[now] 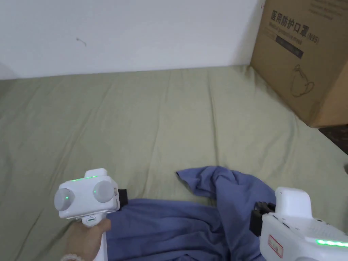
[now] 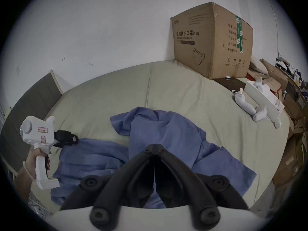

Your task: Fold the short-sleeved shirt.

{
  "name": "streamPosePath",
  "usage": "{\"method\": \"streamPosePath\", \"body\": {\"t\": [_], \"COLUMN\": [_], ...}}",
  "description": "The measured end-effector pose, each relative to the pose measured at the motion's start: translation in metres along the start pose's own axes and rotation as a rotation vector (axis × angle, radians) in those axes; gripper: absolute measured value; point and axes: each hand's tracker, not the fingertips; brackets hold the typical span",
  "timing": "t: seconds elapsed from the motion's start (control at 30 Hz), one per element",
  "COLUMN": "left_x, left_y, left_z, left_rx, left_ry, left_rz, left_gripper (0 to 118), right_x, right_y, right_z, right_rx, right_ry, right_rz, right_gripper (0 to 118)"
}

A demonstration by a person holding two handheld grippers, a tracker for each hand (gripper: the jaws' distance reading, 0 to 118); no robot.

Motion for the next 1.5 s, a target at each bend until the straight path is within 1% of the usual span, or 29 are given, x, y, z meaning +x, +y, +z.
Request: {"method": "streamPosePath", "body": {"t": [0.03,0.07,0.1,0.23,0.27,0.3,0.33,0.4,0.43,0.47,0.5,0.57,0.6,0.63,0.73,0.77,0.83,0.87,0.93,0.97,1.0,1.03,1.1,1.17,1.2,1.23,1.33,1.43,1.5], "left_x": [0.003,0.005,0.002,-0.015,-0.019,-0.022,-0.024,-0.025,-0.024,-0.024,-0.023,-0.025,-0.025,-0.026,-0.027,-0.026,-0.026,-0.026,-0.023,-0.024,-0.024,-0.025,-0.026,-0.030,-0.032,-0.035,-0.047,-0.062,-0.071], "left_y": [0.000,-0.001,0.000,0.005,0.007,0.008,0.008,0.009,0.009,0.008,0.009,0.008,0.009,0.009,0.010,0.010,0.011,0.011,0.010,0.011,0.011,0.012,0.013,0.014,0.015,0.016,0.022,0.026,0.026], "left_z": [0.003,0.007,0.010,0.027,0.031,0.035,0.038,0.046,0.050,0.053,0.055,0.059,0.060,0.060,0.060,0.060,0.059,0.060,0.062,0.065,0.066,0.068,0.076,0.091,0.100,0.108,0.143,0.184,0.212], "left_rx": [0.006,0.019,0.028,0.033,0.032,0.033,0.038,0.053,0.068,0.080,0.084,0.092,0.094,0.095,0.097,0.098,0.096,0.096,0.100,0.102,0.103,0.102,0.105,0.123,0.138,0.150,0.203,0.268,0.318], "left_ry": [0.014,0.037,0.036,-0.043,-0.062,-0.082,-0.091,-0.098,-0.098,-0.094,-0.094,-0.103,-0.106,-0.109,-0.116,-0.116,-0.115,-0.112,-0.106,-0.106,-0.108,-0.109,-0.109,-0.105,-0.102,-0.094,-0.072,-0.052,-0.007], "left_rz": [-0.042,-0.085,-0.103,0.005,0.043,0.062,0.056,0.027,0.006,-0.014,-0.026,-0.041,-0.046,-0.051,-0.063,-0.066,-0.074,-0.078,-0.090,-0.087,-0.087,-0.084,-0.079,-0.076,-0.082,-0.082,-0.056,-0.046,-0.062], "left_gripper": [43,20,2,2,2,2,2,2,2,2,2,2,2,2,2,2,2,2,2,2,2,2,2,2,2,2,2,2,2], "right_x": [0.001,0.004,0.006,0.012,0.014,0.016,0.018,0.017,0.018,0.016,0.016,0.019,0.024,0.030,0.046,0.046,0.035,0.029,0.020,0.016,0.013,0.008,0.006,0.011,0.014,0.016,0.027,0.039,0.049], "right_y": [0.005,0.010,0.018,0.053,0.062,0.072,0.083,0.107,0.113,0.118,0.119,0.118,0.113,0.110,0.095,0.090,0.091,0.092,0.094,0.096,0.098,0.099,0.102,0.113,0.122,0.129,0.159,0.188,0.204], "right_z": [-0.002,-0.003,-0.006,-0.028,-0.038,-0.050,-0.064,-0.100,-0.117,-0.136,-0.152,-0.187,-0.200,-0.208,-0.223,-0.224,-0.217,-0.213,-0.207,-0.204,-0.202,-0.198,-0.189,-0.174,-0.161,-0.151,-0.107,-0.055,-0.018], "right_rx": [0.000,0.004,0.006,-0.006,-0.005,0.009,-0.005,-0.106,-0.145,-0.184,-0.230,-0.305,-0.353,-0.378,-0.471,-0.479,-0.430,-0.431,-0.425,-0.415,-0.405,-0.399,-0.396,-0.377,-0.337,-0.321,-0.247,-0.153,-0.092], "right_ry": [0.010,0.030,0.038,0.089,0.121,0.136,0.143,0.134,0.149,0.143,0.116,0.033,0.019,0.038,0.041,0.048,0.026,0.012,0.021,0.023,0.020,-0.003,0.016,0.037,0.038,0.033,0.047,0.022,0.028], "right_rz": [0.003,0.007,0.011,0.053,0.072,0.085,0.086,0.128,0.146,0.170,0.192,0.201,0.180,0.161,0.080,0.083,0.164,0.175,0.222,0.246,0.255,0.264,0.270,0.227,0.191,0.178,0.131,0.136,0.120], "right_gripper": [1,1,1,1,2,6,17,65,84,89,89,89,88,88,88,88,87,82,60,25,5,5,5,5,5,5,5,5,5]}}
